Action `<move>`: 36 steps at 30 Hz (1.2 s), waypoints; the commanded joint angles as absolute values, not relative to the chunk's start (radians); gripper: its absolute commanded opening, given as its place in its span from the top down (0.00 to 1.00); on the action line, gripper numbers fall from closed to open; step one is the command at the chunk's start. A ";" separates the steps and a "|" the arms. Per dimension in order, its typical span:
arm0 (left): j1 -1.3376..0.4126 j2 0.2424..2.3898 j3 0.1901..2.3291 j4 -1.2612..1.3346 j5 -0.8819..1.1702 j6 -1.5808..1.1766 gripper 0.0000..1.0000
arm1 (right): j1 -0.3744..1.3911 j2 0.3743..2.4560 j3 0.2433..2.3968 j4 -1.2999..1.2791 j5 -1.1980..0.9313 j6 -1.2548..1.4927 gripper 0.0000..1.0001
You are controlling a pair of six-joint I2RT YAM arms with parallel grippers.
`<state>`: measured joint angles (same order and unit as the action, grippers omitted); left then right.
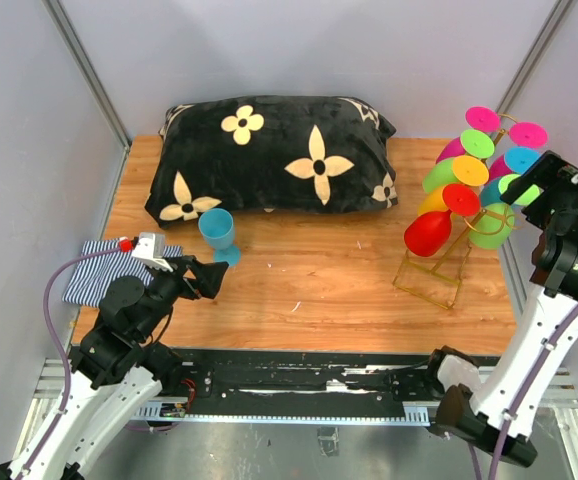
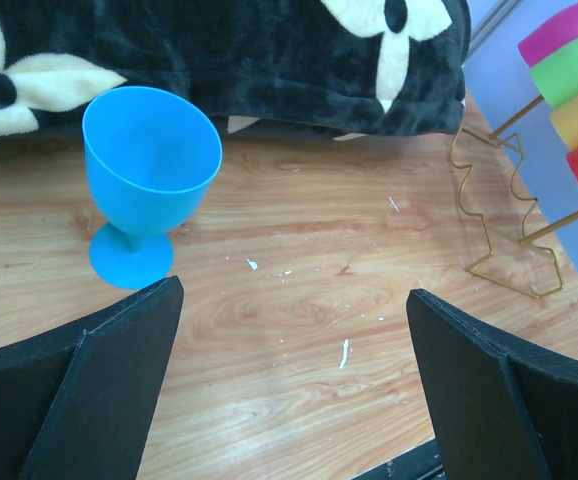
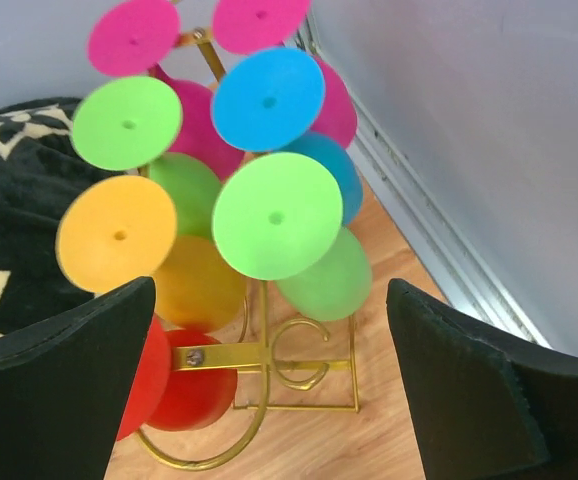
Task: Take the wine glass off the wine glass rack
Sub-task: Adjust the wine rack at the center of the board.
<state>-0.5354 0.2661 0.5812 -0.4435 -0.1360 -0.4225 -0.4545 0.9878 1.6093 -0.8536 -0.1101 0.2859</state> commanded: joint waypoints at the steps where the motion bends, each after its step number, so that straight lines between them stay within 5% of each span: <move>1: -0.529 0.270 0.573 -0.425 -0.139 -0.407 0.00 | -0.594 0.984 1.523 -0.851 -0.307 0.337 0.02; 6: -0.529 0.278 0.573 -0.426 -0.140 -0.408 0.00 | -0.748 1.008 1.470 -0.783 -0.588 0.406 0.10; 15: -0.529 0.292 0.572 -0.431 -0.152 -0.413 0.00 | -0.773 1.012 1.419 -0.650 -0.646 0.490 0.24; 20: -0.529 0.299 0.572 -0.430 -0.147 -0.413 0.00 | -0.769 0.954 1.375 -0.664 -0.607 0.486 0.13; 25: -0.530 0.296 0.573 -0.428 -0.146 -0.410 0.00 | -0.769 0.886 1.370 -0.739 -0.497 0.479 0.12; 36: -0.529 0.288 0.570 -0.426 -0.144 -0.411 0.00 | -0.761 0.870 1.359 -0.751 -0.613 0.536 0.12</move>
<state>-0.5354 0.2943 0.5812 -0.4438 -0.1413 -0.4229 -0.7559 0.8734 1.3636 -0.7311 -0.5957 0.5213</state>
